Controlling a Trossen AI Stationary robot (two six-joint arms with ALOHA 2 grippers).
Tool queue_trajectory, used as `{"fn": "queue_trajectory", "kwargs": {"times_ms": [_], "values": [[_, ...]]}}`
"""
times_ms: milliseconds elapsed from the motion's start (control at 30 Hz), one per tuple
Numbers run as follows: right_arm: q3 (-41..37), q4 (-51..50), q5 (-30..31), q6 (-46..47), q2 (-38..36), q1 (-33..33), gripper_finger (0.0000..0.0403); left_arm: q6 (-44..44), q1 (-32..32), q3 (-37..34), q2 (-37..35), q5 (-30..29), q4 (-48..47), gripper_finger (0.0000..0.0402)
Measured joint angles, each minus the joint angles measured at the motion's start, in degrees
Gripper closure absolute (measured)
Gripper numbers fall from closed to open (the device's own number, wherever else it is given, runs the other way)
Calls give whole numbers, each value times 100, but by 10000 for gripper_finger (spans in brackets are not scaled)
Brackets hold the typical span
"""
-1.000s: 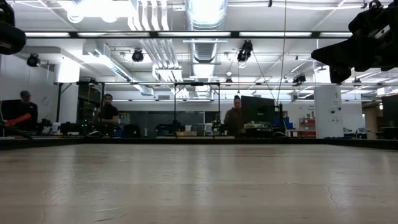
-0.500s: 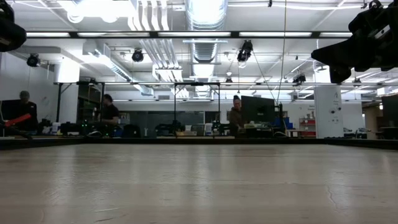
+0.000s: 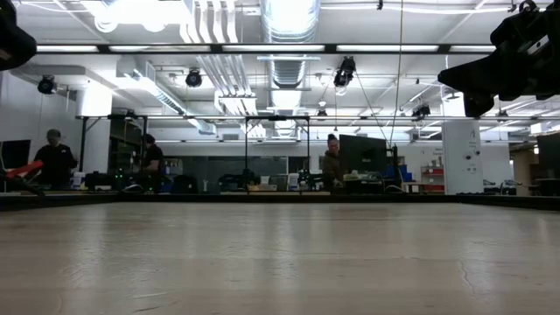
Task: Nest bowls inside each other
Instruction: Stack the red bowl on the green bowl
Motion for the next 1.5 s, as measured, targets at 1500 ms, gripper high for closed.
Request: {"fn": "queue_trajectory", "kwargs": {"times_ms": [1500], "values": [[0,0,1,0,0,0,369,-4102,651,376,1546,59,1430,255]]}}
